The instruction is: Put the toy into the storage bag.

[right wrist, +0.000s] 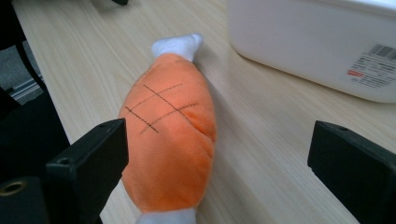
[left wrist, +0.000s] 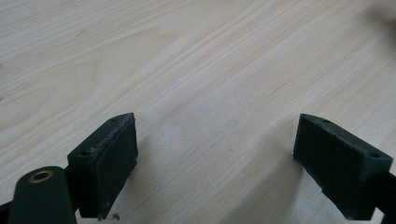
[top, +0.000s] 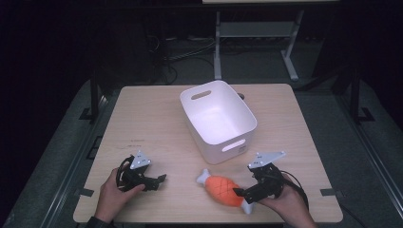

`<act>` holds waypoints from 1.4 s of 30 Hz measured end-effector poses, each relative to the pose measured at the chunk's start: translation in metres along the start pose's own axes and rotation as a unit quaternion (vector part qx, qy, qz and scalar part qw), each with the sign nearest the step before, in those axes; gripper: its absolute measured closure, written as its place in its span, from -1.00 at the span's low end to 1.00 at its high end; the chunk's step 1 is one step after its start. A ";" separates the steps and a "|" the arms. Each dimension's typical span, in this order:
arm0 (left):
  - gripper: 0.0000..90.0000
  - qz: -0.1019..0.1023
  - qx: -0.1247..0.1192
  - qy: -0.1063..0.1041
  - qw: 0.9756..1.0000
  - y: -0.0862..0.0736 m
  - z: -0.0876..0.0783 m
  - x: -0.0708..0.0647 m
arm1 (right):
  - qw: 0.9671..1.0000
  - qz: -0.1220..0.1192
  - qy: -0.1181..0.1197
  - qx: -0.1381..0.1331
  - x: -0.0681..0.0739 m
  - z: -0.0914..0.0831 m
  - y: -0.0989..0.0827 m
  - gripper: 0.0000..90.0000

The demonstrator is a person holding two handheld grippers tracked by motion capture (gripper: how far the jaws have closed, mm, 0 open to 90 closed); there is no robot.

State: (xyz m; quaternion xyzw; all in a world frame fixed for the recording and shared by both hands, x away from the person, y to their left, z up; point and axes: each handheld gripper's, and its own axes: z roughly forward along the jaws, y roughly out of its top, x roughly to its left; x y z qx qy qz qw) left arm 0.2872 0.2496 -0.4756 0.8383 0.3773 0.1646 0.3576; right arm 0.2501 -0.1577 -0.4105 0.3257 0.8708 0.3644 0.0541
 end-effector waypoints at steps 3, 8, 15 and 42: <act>-0.72 0.000 0.000 0.000 1.000 0.000 0.000 0.000 | 1.000 -0.005 0.004 0.003 0.003 0.003 0.002 -0.89; -0.72 0.000 -0.001 0.000 1.000 0.000 0.000 0.000 | 1.000 -0.014 0.010 0.006 0.007 0.007 0.006 -0.89; -0.72 -0.001 -0.001 0.000 1.000 0.000 0.000 0.000 | 0.999 -0.029 0.017 0.013 0.014 0.015 0.014 -0.89; -0.72 0.000 0.000 0.000 1.000 0.000 0.000 0.000 | 0.995 -0.078 0.023 0.061 0.031 0.044 0.025 -0.89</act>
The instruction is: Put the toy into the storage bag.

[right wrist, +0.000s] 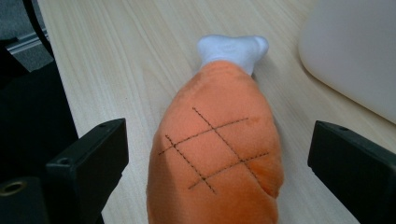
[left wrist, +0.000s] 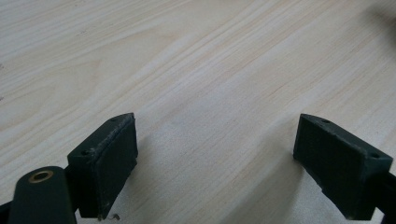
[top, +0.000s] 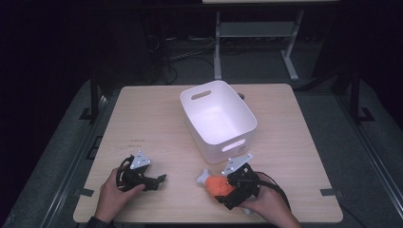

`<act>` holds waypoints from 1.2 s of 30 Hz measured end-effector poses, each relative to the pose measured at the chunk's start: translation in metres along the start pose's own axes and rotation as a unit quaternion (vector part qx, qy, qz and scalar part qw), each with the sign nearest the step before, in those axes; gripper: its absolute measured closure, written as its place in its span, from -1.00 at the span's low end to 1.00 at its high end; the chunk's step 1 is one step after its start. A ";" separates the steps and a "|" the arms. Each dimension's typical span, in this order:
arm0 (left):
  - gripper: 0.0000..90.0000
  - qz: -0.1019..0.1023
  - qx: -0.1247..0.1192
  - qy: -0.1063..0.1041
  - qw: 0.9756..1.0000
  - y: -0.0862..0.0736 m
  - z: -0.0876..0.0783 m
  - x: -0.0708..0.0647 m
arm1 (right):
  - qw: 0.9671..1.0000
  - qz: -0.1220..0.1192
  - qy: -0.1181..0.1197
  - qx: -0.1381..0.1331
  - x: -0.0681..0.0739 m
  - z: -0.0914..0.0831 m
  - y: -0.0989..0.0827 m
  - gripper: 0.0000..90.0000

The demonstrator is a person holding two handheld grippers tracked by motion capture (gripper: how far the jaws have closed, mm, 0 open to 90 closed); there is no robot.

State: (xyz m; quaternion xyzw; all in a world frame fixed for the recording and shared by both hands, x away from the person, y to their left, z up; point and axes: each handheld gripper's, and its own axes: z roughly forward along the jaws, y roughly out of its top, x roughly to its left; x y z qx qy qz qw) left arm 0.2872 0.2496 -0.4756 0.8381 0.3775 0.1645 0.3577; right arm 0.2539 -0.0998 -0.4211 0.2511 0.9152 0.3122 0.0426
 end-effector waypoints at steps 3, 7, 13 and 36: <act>-0.72 0.000 0.000 0.000 1.000 0.000 0.000 0.000 | 1.000 -0.004 -0.005 0.009 -0.001 0.004 0.002 -0.89; -0.72 0.001 0.001 0.000 1.000 0.000 0.000 0.000 | 1.000 -0.011 -0.010 0.021 -0.002 0.008 0.001 -0.87; -0.72 0.000 0.000 0.001 1.000 0.000 0.000 0.000 | 0.999 -0.014 -0.005 0.030 0.000 0.014 0.001 -0.87; -0.72 -0.001 -0.001 0.000 1.000 0.000 0.000 0.000 | 0.998 -0.032 -0.016 0.059 0.006 0.031 -0.003 -0.69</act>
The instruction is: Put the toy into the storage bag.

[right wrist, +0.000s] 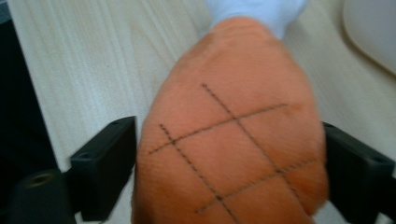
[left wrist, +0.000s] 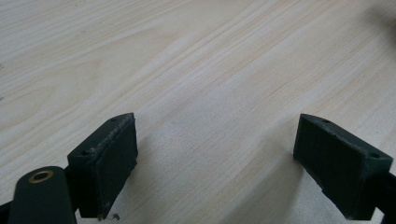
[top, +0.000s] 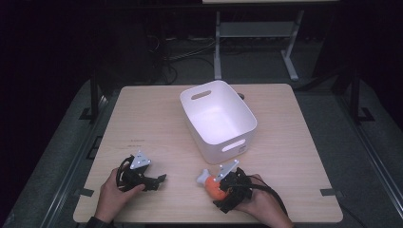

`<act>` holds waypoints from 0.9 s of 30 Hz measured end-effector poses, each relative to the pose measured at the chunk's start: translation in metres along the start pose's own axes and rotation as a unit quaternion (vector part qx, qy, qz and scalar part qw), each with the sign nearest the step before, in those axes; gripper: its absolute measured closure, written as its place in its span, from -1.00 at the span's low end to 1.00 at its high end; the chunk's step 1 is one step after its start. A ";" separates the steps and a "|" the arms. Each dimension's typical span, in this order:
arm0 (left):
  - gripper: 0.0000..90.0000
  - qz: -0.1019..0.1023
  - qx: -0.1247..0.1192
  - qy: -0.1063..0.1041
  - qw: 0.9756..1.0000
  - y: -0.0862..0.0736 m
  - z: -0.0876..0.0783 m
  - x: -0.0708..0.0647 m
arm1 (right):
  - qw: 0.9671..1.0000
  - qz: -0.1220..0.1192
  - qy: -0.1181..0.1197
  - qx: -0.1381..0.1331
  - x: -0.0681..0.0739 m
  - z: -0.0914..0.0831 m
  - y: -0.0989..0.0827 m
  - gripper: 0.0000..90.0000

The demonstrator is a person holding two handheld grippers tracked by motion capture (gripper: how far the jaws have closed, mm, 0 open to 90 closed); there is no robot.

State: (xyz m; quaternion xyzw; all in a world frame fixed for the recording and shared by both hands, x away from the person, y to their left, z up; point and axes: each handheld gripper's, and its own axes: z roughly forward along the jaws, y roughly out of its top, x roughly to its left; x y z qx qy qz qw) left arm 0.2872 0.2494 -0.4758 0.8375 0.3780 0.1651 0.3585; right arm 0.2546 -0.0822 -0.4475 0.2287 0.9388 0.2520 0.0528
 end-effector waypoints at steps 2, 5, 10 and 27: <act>-0.72 0.000 0.001 0.000 1.000 0.000 0.000 0.000 | 1.000 0.006 0.000 0.000 -0.001 0.000 -0.001 -0.67; -0.72 0.000 0.000 0.000 1.000 0.000 0.000 0.000 | 1.000 0.006 0.004 0.001 -0.002 0.000 -0.001 -0.63; -0.72 0.000 0.000 0.000 1.000 0.000 0.000 0.000 | 1.000 0.005 0.003 0.001 -0.001 -0.001 -0.002 -0.51; -0.72 0.000 0.001 0.000 1.000 0.000 0.000 0.000 | 1.000 0.003 0.007 -0.008 -0.007 -0.018 -0.008 -0.44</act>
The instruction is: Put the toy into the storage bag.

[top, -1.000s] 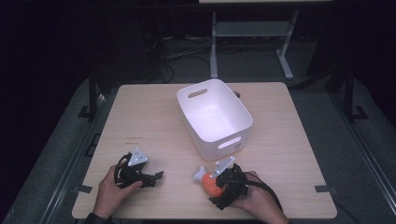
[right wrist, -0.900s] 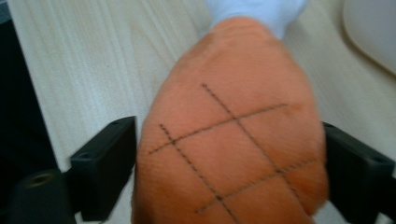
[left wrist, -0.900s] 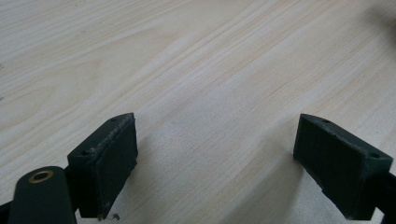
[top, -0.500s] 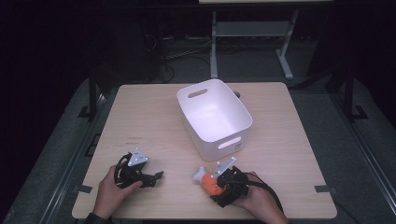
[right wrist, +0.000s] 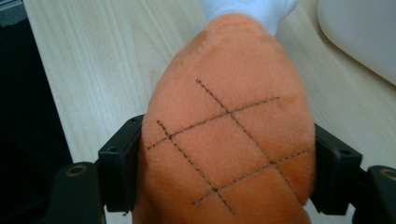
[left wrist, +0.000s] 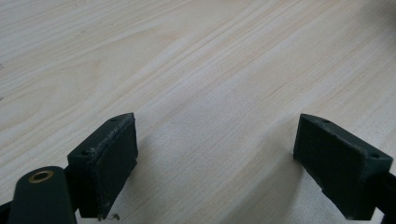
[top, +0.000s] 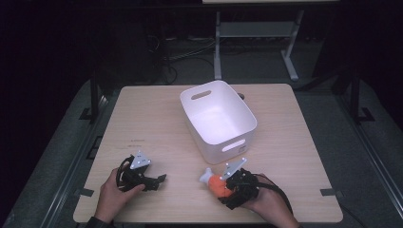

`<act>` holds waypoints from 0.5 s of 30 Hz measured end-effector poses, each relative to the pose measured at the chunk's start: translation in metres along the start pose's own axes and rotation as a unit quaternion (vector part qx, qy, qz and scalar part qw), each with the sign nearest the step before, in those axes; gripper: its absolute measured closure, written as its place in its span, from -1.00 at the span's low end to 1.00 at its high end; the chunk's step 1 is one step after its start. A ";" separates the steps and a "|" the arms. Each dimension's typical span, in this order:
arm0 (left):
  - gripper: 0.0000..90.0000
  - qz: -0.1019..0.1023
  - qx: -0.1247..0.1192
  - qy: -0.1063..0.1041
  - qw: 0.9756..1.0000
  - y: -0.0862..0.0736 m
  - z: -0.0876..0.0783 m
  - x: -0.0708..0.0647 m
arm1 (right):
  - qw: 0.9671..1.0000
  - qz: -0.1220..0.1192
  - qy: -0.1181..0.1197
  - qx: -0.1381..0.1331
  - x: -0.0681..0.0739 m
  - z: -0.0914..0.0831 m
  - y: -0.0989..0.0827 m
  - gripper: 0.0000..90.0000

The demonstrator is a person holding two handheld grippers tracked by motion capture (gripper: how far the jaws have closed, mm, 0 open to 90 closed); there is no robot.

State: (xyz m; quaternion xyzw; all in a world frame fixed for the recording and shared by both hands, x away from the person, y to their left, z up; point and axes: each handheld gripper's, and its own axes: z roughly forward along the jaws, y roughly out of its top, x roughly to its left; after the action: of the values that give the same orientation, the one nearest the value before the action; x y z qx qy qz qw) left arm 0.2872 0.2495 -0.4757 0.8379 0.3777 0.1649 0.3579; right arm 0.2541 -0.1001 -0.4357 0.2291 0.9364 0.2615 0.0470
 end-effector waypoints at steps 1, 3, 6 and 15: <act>-0.72 0.000 0.000 0.000 1.000 0.000 0.000 0.000 | 1.000 0.004 -0.001 -0.003 -0.002 -0.003 -0.003 -0.44; -0.72 0.001 0.001 0.000 1.000 0.000 0.000 0.000 | 1.000 0.003 -0.002 -0.004 -0.003 -0.005 -0.004 -0.44; -0.72 0.001 0.001 0.000 1.000 0.000 0.000 0.000 | 1.000 0.006 -0.001 -0.006 -0.008 -0.011 -0.010 -0.44; -0.72 0.001 0.001 0.000 1.000 0.000 0.000 0.000 | 1.000 0.016 -0.005 -0.013 -0.018 -0.024 -0.024 -0.44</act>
State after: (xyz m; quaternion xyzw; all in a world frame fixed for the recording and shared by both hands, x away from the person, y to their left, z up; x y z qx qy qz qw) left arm 0.2873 0.2497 -0.4756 0.8388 0.3769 0.1648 0.3568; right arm 0.2558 -0.1376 -0.4280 0.2451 0.9288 0.2734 0.0506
